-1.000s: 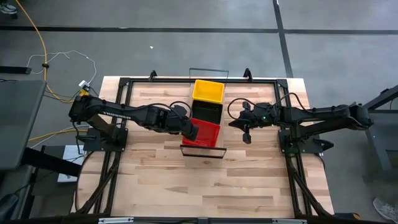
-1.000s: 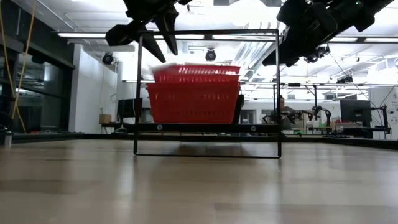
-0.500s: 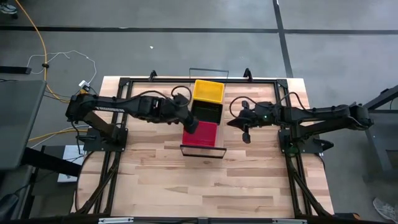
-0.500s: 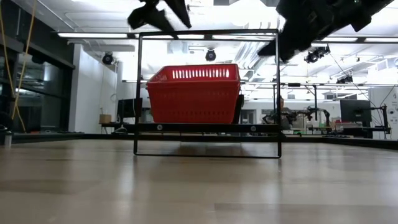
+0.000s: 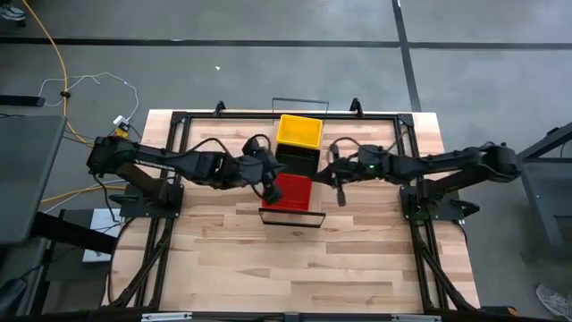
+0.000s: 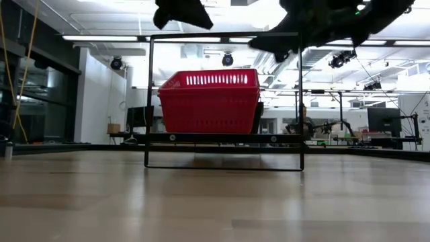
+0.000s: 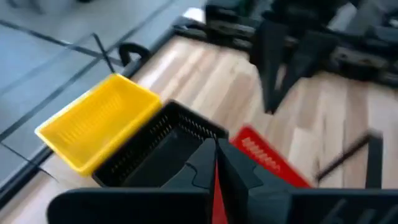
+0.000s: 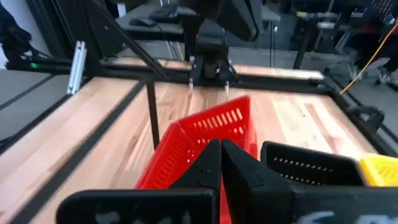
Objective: Stack baskets on shelf by color
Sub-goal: Stack the red bin on the red bin on the shelf, then return to Home Position
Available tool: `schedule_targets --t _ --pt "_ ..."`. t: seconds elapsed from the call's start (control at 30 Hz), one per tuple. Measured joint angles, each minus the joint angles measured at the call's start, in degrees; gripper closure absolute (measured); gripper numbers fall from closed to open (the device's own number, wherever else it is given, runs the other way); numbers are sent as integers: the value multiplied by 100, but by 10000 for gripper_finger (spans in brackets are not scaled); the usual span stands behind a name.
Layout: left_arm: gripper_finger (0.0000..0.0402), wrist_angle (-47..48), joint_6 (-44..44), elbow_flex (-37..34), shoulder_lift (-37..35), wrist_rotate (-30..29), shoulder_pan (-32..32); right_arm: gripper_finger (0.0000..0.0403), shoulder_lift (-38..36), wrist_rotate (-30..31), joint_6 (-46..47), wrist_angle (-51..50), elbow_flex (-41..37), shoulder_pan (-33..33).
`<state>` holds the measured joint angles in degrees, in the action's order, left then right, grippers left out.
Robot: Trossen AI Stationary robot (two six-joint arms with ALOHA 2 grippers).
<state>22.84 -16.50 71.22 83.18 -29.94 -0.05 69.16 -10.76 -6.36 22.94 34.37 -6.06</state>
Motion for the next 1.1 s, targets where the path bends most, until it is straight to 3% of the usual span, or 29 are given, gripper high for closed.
schedule_targets --t 0.1,0.37,0.77,1.1 --pt "398 -1054 375 -503 -222 304 -6 403 464 1 -2 79 210 -39" --pt "401 -3287 1007 -1609 -1101 368 -48 403 1480 72 -120 45 1025 -66" --pt "401 -3317 1016 -1912 -1483 394 -48 403 2177 359 -165 -170 1528 -186" --pt "401 -3335 1053 -1910 -1461 441 -80 403 2134 394 -187 -621 1511 -306"
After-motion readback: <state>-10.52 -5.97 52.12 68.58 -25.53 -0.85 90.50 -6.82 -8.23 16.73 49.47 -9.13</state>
